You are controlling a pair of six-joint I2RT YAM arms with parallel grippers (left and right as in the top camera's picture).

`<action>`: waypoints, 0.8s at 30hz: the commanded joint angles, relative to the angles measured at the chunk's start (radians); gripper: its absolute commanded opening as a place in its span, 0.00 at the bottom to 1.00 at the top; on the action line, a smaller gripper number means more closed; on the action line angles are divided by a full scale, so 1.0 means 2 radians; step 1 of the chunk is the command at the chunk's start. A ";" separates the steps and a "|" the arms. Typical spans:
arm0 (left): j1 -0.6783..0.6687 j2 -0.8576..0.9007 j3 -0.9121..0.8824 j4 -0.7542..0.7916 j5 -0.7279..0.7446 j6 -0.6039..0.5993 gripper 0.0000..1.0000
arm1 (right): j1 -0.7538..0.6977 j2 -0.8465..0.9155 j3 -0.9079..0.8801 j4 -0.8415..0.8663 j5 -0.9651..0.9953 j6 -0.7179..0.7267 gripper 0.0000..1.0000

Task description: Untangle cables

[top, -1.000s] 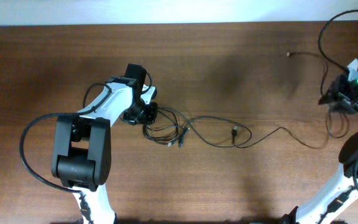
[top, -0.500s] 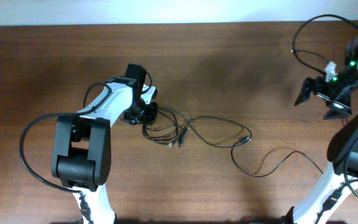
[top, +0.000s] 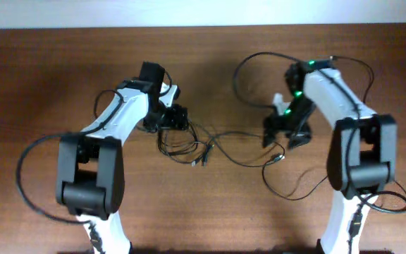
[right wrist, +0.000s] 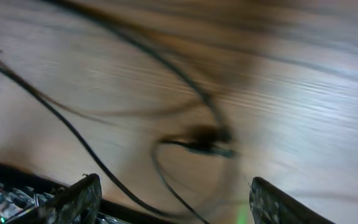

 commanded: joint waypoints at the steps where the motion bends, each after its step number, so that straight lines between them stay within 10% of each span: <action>1: 0.002 -0.059 0.019 0.001 0.007 -0.003 0.99 | 0.042 -0.003 -0.016 0.025 -0.045 0.008 0.76; 7: 0.002 -0.059 0.019 0.001 0.008 -0.003 0.99 | 0.107 -0.003 -0.012 0.070 -0.070 0.007 0.80; 16: 0.002 -0.059 0.019 0.001 0.008 -0.003 0.99 | -0.035 -0.107 0.027 -0.053 0.006 -0.009 0.75; 24: 0.002 -0.059 0.019 0.001 0.008 -0.003 0.99 | -0.058 -0.107 -0.123 0.030 0.060 0.021 0.71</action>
